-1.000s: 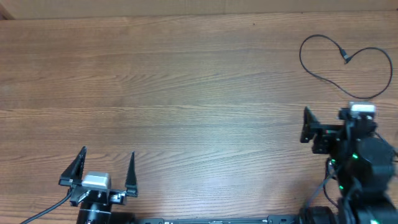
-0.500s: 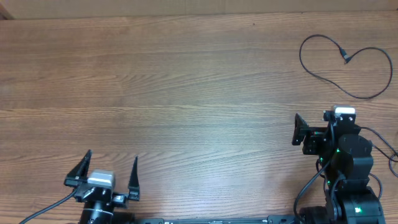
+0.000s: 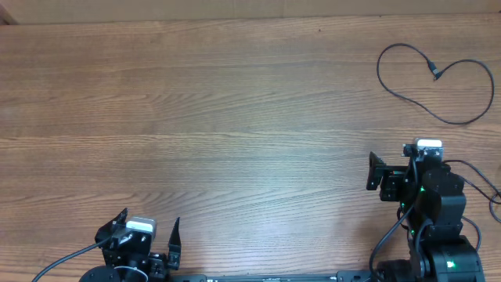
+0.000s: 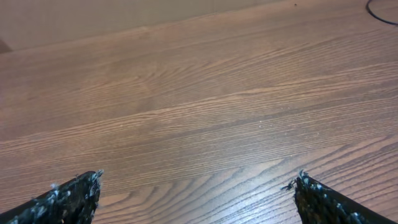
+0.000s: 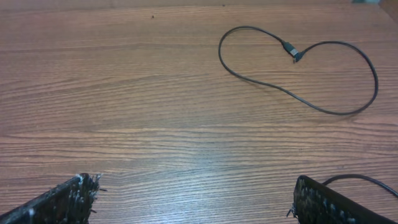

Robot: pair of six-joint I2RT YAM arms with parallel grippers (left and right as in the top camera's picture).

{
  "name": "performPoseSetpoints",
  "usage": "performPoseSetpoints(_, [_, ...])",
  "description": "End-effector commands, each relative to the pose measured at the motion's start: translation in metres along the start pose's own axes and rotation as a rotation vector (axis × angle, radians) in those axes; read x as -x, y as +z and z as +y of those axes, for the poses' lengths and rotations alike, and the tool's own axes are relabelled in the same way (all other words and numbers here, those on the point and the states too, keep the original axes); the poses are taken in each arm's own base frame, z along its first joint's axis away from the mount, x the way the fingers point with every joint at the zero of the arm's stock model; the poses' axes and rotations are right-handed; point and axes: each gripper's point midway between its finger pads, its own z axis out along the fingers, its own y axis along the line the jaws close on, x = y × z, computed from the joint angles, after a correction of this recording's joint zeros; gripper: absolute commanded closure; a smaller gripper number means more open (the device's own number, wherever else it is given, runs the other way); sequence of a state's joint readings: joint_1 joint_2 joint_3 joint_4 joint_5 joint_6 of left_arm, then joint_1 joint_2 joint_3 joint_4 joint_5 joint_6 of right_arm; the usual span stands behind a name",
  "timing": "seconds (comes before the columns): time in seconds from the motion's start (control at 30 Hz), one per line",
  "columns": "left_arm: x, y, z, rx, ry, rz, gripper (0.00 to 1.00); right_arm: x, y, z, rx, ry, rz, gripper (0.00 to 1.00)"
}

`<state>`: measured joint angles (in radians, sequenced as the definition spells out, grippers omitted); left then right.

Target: Untangle cables

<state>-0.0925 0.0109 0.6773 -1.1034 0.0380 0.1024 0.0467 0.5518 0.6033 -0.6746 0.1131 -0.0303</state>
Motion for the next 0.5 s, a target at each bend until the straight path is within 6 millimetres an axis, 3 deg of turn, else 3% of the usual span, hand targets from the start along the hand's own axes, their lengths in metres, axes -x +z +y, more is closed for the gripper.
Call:
performPoseSetpoints(0.0, [0.001,-0.001,-0.002,-0.011,-0.017,-0.009,0.01,0.003,-0.002,-0.002,-0.010,-0.005,-0.012,0.00])
performPoseSetpoints(0.27, [0.001,-0.001,-0.002,-0.011,-0.017,-0.009,0.00,-0.001,-0.007,-0.002,-0.011,-0.005,-0.013,0.00])
performPoseSetpoints(0.47, [0.001,-0.001,-0.002,-0.011,-0.017,-0.009,0.00,0.011,-0.030,-0.005,-0.011,0.007,-0.128,0.00])
